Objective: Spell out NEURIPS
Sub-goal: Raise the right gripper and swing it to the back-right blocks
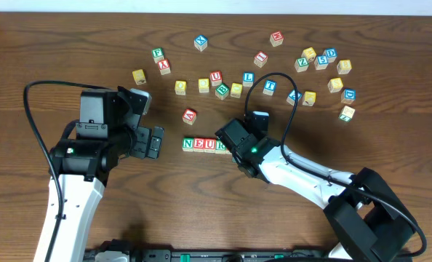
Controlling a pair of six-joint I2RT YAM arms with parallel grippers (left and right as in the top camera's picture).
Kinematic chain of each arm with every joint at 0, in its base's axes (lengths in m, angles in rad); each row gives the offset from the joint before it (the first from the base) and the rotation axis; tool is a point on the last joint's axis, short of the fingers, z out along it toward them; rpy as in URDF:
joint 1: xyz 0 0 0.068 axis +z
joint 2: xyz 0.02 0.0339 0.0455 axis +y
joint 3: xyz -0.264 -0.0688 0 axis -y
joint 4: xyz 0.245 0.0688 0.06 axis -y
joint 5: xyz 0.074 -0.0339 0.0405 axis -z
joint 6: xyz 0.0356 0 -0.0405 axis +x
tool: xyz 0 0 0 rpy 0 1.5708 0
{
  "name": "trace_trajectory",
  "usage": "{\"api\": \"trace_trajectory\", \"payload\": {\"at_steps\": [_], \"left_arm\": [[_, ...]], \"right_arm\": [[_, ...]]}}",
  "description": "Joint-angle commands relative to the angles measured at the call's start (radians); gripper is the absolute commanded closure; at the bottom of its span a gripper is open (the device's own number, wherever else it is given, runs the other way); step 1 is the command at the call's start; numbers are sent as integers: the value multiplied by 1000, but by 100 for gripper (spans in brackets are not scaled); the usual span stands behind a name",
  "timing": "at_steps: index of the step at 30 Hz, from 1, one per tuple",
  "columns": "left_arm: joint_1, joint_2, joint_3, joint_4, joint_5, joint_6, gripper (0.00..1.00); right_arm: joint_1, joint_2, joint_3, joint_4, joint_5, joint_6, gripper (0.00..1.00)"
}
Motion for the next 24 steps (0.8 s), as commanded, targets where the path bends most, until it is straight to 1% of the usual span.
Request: {"api": "trace_trajectory", "payload": {"at_steps": [1, 24], "left_arm": [[4, -1, 25, 0, -10, 6, 2], [4, -1, 25, 0, -10, 6, 2]], "right_arm": [[-2, 8, -7, 4, 5, -17, 99], [-3, 8, -7, 42, -20, -62, 99]]}}
